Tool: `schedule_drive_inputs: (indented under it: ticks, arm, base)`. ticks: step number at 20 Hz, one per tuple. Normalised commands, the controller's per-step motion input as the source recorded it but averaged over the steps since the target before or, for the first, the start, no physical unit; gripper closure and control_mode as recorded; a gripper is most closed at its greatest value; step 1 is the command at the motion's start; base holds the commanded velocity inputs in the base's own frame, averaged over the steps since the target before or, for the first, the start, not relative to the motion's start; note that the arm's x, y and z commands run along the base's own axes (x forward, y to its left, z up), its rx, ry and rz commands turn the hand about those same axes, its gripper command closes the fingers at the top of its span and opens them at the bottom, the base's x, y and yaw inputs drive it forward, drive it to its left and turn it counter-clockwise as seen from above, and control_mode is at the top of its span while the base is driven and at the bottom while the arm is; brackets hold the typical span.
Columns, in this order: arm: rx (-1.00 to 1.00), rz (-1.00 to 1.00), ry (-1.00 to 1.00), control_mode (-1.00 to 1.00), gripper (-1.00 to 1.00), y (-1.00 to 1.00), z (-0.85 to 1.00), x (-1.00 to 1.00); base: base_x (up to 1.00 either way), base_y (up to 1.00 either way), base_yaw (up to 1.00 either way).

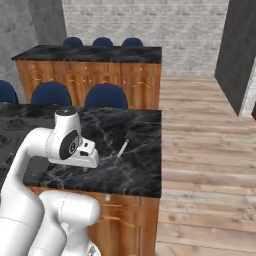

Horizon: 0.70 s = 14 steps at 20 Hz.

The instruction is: Put the squash and eggplant in the pot. Retrieve the spatula and lightly stir the vegetables in the pot.

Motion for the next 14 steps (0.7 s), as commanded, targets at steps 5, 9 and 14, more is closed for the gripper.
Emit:
schedule_drive_inputs:
  ticks: [5,9,14]
  arm:
    - [0.00,0.00,0.00,1.00,-1.00,0.00,0.00,0.00]
    - [0.00,0.00,0.00,1.00,-1.00,0.00,0.00,0.00]
    - [0.00,0.00,0.00,1.00,-1.00,0.00,0.00,0.00]
  base:
    - [0.77,-0.60,0.02]
    - [0.84,0.14,-0.01]
    - [0.04,0.02,0.00]
